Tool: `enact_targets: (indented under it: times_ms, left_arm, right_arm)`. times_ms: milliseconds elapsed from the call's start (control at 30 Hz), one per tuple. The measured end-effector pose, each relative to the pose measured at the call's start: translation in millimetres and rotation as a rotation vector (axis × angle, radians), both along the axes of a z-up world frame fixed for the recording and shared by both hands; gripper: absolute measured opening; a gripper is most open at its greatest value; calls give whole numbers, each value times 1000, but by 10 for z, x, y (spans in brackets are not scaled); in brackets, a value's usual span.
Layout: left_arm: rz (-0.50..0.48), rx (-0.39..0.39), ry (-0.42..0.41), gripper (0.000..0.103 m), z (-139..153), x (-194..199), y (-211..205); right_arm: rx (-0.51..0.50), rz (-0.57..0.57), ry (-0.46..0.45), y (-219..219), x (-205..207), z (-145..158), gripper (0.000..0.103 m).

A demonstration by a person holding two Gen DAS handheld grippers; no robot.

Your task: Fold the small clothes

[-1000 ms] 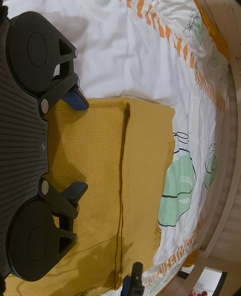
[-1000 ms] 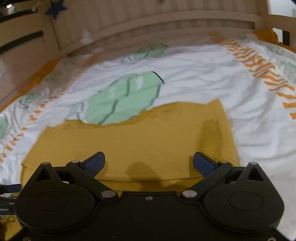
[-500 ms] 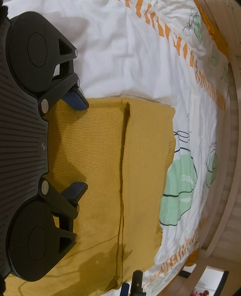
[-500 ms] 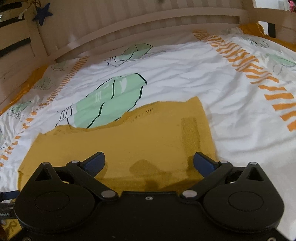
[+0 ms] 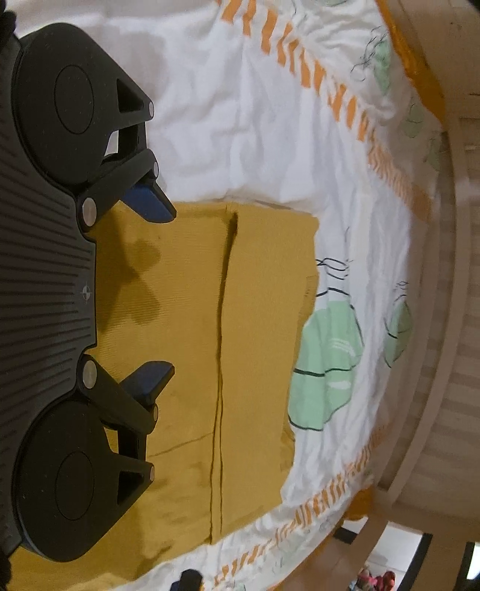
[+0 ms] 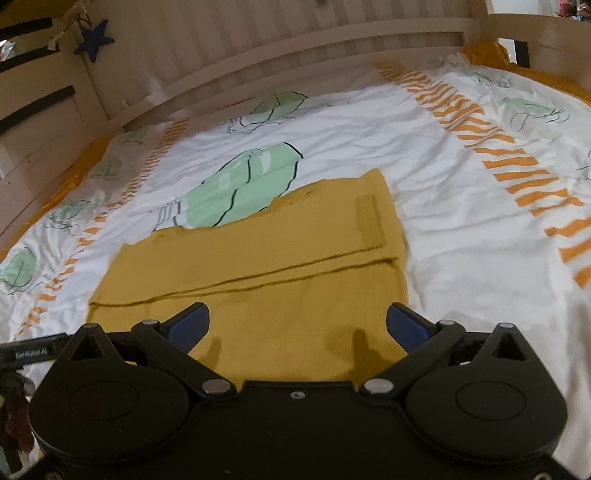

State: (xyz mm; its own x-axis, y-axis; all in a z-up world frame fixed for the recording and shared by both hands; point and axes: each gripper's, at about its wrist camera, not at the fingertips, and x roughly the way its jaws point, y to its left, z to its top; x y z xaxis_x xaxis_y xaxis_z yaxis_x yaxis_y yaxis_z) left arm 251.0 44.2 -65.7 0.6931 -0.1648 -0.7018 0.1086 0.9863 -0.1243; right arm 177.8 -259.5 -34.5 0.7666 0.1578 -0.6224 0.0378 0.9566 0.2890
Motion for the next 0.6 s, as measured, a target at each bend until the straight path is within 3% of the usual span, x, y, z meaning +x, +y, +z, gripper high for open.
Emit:
enact_targets:
  times_ms: [300, 600]
  left_arm:
    - [-3, -23, -47, 82, 462, -770, 97]
    - [12, 3, -35, 82, 564, -1486, 216]
  right_arm:
    - [26, 9, -15, -3, -608, 239, 102]
    - [44, 15, 9, 32, -1138, 297, 102]
